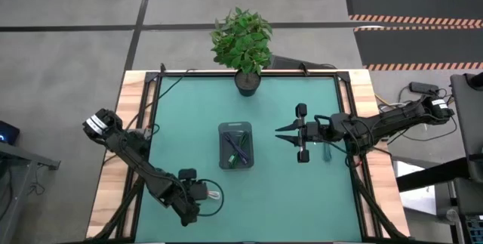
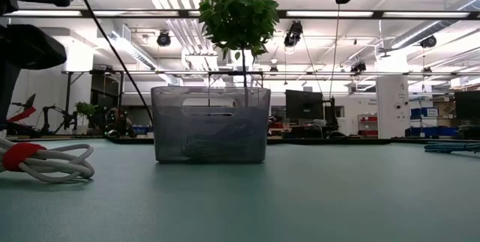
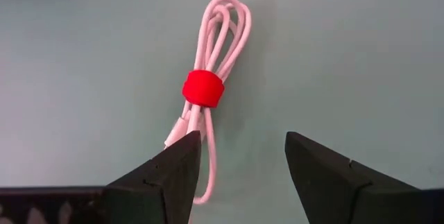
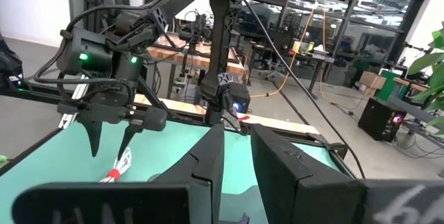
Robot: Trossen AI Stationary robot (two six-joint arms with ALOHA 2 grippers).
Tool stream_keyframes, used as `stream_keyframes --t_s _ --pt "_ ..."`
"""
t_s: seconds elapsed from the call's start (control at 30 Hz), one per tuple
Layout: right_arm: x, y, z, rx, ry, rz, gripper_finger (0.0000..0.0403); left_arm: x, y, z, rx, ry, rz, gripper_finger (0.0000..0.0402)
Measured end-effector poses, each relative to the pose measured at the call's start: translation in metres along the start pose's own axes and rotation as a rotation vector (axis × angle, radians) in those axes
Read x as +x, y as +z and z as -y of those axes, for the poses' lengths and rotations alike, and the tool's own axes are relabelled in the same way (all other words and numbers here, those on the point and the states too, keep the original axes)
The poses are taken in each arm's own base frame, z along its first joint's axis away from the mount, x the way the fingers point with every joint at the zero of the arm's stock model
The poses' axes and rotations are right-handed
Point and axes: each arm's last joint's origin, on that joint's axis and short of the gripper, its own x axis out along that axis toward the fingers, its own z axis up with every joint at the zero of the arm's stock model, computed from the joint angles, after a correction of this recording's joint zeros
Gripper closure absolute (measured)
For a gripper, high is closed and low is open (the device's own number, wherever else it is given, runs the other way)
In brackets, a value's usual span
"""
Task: Pick and place USB-C Cables
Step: Put the white charger cable into the black bin
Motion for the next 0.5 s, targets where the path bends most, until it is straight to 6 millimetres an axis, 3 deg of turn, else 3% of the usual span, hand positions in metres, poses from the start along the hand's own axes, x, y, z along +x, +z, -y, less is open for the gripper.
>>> stream_keyframes --t_s 0.2,0.5 --pt "0.0 0.0 0.0 -0.008 0.0 -0.001 0.0339 0.0 0.004 -0.003 0.02 0.098 0.111 0.0205" --pt "0.0 0.0 0.0 -0.008 0.0 -0.002 0.0339 0.014 0.001 -0.003 0.062 0.143 0.087 0.0205"
